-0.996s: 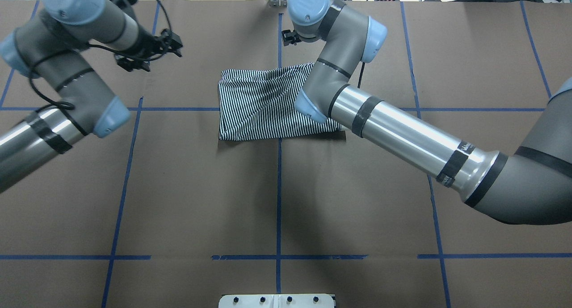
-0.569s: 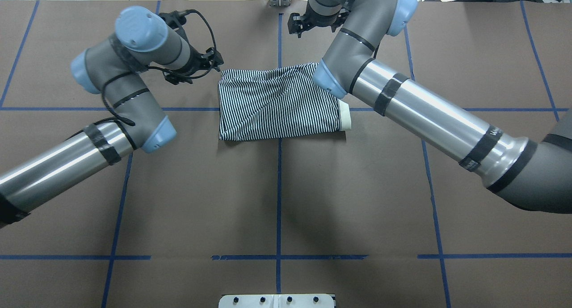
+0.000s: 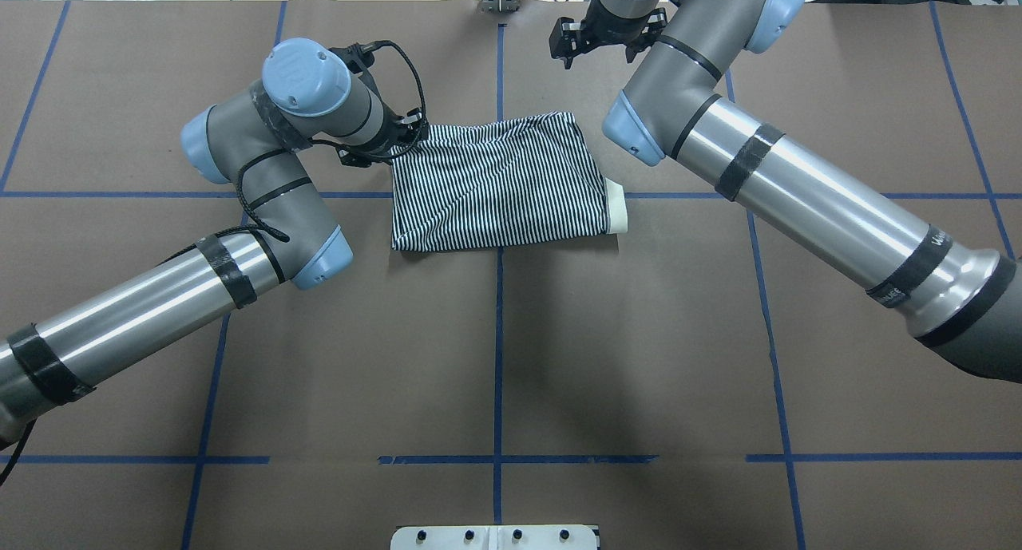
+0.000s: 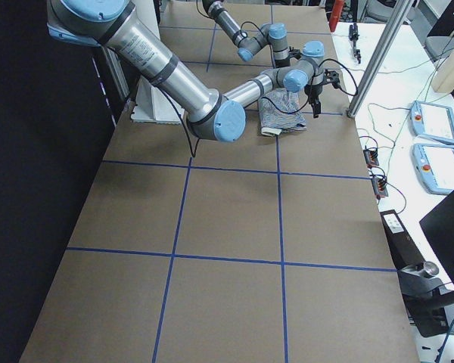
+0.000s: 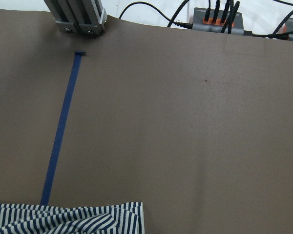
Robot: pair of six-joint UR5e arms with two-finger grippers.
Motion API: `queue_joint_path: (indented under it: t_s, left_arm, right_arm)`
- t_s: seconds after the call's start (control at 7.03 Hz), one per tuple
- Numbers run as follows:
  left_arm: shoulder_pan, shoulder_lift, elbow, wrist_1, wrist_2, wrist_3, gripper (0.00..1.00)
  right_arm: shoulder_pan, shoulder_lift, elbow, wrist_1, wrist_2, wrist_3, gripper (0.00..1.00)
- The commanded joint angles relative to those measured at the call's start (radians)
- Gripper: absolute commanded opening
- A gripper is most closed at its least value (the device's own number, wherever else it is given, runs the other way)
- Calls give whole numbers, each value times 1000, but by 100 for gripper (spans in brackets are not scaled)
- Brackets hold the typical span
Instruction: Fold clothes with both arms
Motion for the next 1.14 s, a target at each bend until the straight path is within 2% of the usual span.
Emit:
queue_joint_path:
  t_s: [0.0, 0.14, 0.28, 0.43, 0.57, 1.0]
  left_arm:
    - [2, -10, 42, -39, 0, -1, 41]
    - [-1, -10, 45, -45, 2, -1, 44]
    - [-4, -10, 47, -68, 2, -1, 60]
    - [-9, -11, 47, -68, 3, -7, 65]
    - [-12, -14, 47, -68, 3, -10, 69]
    - [-15, -46, 87, -71, 23, -37, 69]
  right_arm:
    - [0, -3, 2, -2, 2, 0, 100]
    - [2, -6, 2, 0, 2, -2, 100]
    - [0, -9, 2, 1, 1, -2, 100]
    - [0, -10, 2, 1, 1, -2, 100]
    - [-1, -10, 2, 1, 1, 0, 100]
    - [-3, -11, 2, 0, -2, 0, 100]
